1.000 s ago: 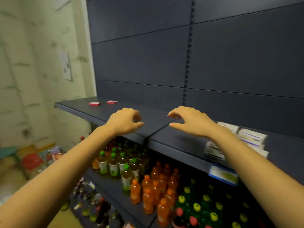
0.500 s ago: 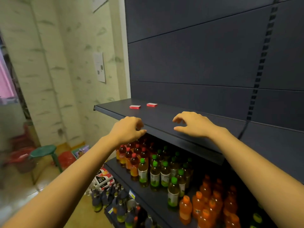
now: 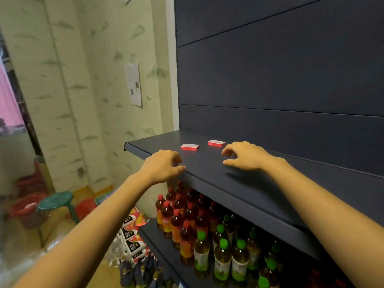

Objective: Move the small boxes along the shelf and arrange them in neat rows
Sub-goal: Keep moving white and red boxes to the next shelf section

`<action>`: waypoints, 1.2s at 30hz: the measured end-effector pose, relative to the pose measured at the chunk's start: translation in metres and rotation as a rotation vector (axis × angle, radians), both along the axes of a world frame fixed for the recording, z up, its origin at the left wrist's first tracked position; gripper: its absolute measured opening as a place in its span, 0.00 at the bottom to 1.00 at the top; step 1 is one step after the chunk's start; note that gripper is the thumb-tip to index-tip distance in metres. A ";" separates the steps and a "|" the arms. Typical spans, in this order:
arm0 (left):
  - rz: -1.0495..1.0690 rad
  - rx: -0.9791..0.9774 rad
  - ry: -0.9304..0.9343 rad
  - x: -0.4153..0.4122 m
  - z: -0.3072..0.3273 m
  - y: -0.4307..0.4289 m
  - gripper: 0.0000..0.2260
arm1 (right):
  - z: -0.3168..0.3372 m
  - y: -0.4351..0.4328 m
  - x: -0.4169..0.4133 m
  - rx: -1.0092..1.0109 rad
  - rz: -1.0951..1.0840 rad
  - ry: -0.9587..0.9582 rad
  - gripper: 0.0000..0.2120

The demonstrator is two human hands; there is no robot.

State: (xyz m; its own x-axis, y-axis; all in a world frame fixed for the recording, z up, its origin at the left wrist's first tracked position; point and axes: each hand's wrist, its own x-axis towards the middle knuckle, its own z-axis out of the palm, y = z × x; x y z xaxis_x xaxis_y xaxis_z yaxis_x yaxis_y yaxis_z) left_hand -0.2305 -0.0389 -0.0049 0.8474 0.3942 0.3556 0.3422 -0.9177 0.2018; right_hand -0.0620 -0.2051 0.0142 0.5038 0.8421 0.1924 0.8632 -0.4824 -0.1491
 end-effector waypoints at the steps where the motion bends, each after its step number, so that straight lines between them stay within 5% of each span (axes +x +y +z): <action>1: 0.001 -0.005 0.002 0.009 0.002 0.012 0.15 | 0.001 0.011 0.010 -0.003 -0.010 -0.002 0.17; 12: -0.090 -0.089 -0.004 0.100 -0.006 0.123 0.16 | -0.001 0.096 0.090 -0.067 -0.129 -0.060 0.18; 20: -0.260 -0.119 0.194 0.175 -0.012 0.196 0.30 | 0.004 0.127 0.129 -0.134 -0.317 -0.089 0.20; 25: -0.475 -0.188 0.298 0.209 -0.011 0.227 0.19 | -0.004 0.151 0.145 -0.172 -0.427 -0.059 0.21; 31: -0.557 -0.142 0.089 0.225 -0.003 0.253 0.18 | -0.019 0.179 0.158 -0.198 -0.534 0.029 0.30; 36: -0.613 -0.107 -0.057 0.228 0.009 0.265 0.19 | -0.035 0.192 0.159 -0.183 -0.625 0.041 0.25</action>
